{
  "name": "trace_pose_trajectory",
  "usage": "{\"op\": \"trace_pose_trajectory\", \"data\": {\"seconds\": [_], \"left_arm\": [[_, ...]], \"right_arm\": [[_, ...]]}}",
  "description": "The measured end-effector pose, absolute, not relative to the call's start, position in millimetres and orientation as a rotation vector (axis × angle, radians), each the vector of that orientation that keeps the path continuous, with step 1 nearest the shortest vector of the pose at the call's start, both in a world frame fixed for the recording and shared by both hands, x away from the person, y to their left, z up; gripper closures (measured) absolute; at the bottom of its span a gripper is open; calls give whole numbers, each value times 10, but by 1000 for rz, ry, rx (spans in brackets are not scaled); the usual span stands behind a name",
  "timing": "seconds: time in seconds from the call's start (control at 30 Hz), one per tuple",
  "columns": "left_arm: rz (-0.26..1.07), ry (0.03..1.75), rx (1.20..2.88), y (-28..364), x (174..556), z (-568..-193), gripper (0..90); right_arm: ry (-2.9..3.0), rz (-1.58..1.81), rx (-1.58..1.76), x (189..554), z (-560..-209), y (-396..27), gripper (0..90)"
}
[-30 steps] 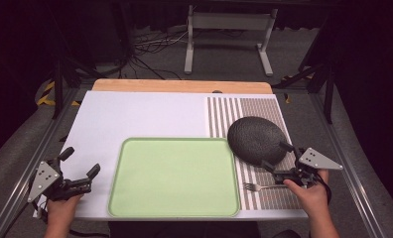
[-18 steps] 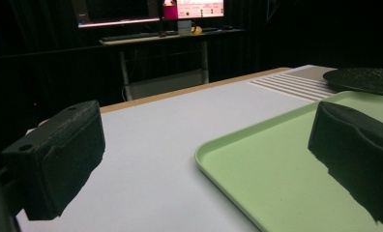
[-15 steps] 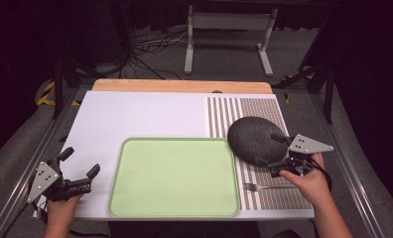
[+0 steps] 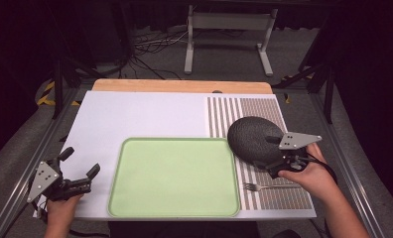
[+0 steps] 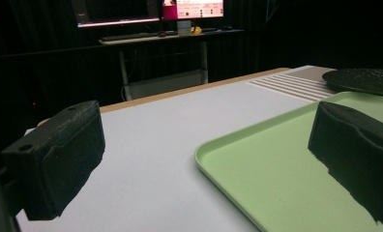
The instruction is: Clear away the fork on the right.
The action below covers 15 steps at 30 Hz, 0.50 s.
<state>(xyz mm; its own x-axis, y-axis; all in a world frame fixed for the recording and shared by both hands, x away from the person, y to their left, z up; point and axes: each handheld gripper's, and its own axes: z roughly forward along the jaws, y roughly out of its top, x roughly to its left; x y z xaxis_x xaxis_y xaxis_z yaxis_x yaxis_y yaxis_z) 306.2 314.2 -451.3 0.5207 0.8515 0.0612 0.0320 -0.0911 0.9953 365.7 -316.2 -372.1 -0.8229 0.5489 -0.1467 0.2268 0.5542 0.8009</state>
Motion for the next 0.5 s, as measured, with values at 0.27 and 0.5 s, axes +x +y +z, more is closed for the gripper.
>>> {"op": "trace_pose_trajectory", "data": {"seconds": [0.27,0.5], "left_arm": [[823,796,1515,3143,3057,-4513,2],[822,794,1519,3141,3060,-4512,3]], "right_arm": [[2570,930,560,3662,-3631,-3140,98],[2655,800,527,3670,-3598,-3109,111]]}}
